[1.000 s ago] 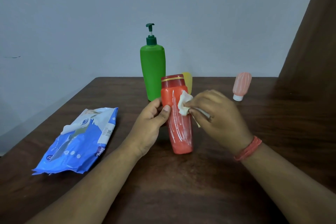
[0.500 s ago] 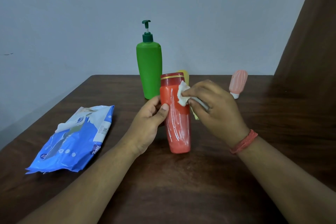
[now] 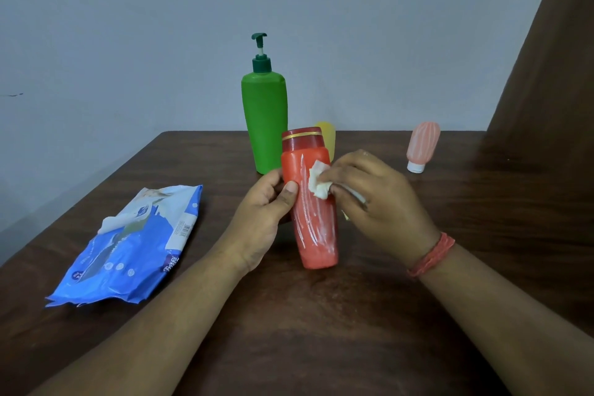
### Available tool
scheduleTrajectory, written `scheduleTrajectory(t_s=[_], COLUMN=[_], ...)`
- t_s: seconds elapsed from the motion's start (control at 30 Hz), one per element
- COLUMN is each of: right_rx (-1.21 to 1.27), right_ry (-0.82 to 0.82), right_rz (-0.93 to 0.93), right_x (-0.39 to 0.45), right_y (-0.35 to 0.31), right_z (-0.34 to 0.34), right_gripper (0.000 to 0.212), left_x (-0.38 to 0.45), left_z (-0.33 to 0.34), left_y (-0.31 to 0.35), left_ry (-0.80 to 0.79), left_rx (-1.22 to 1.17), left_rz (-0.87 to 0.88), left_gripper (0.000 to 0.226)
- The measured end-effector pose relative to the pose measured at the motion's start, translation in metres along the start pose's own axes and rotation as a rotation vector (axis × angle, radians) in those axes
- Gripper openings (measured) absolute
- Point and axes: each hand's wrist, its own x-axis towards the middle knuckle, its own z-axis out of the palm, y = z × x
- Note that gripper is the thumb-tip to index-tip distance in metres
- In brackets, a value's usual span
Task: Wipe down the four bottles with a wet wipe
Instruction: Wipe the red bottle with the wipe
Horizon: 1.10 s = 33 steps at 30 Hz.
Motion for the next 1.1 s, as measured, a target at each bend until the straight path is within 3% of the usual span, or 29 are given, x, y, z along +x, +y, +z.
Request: scheduleTrajectory(t_s=[0.17, 0.3, 0.47, 0.67, 0.77, 0.9, 1.03, 1.1], right_rx=[0.003, -0.031, 0.028, 0.015, 0.042, 0.063, 0.100, 0.098], right_ry=[-0.139, -0.061, -0.276, -0.149, -0.224, -0.139, -0.284, -0.239], right_rz=[-0.116, -0.003, -0.093, 0.009, -0.068, -0.008, -0.111, -0.082], right_x=[-0.001, -0.002, -0.009, -0.014, -0.021, -0.021, -0.021, -0.021], right_y=[0.002, -0.001, -0.005, -0.007, -0.006, -0.004, -0.005, -0.004], right_z=[0.003, 0.006, 0.001, 0.011, 0.009, 0.010, 0.005, 0.005], right_gripper=[0.013, 0.013, 0.011, 0.014, 0.016, 0.016, 0.016, 0.016], left_x=[0.003, 0.005, 0.007, 0.009, 0.011, 0.012, 0.010, 0.010], left_z=[-0.001, -0.001, -0.004, -0.005, -0.006, -0.004, -0.004, -0.004], left_y=[-0.002, -0.003, -0.006, -0.006, -0.008, -0.009, -0.009, -0.009], left_ry=[0.029, 0.036, 0.070, 0.087, 0.087, 0.088, 0.091, 0.089], left_rx=[-0.058, -0.090, -0.089, -0.109, -0.101, -0.102, -0.095, -0.095], left_rz=[-0.023, -0.046, -0.081, -0.113, -0.108, -0.100, -0.091, -0.083], left_gripper=[0.036, 0.034, 0.028, 0.029, 0.025, 0.022, 0.022, 0.022])
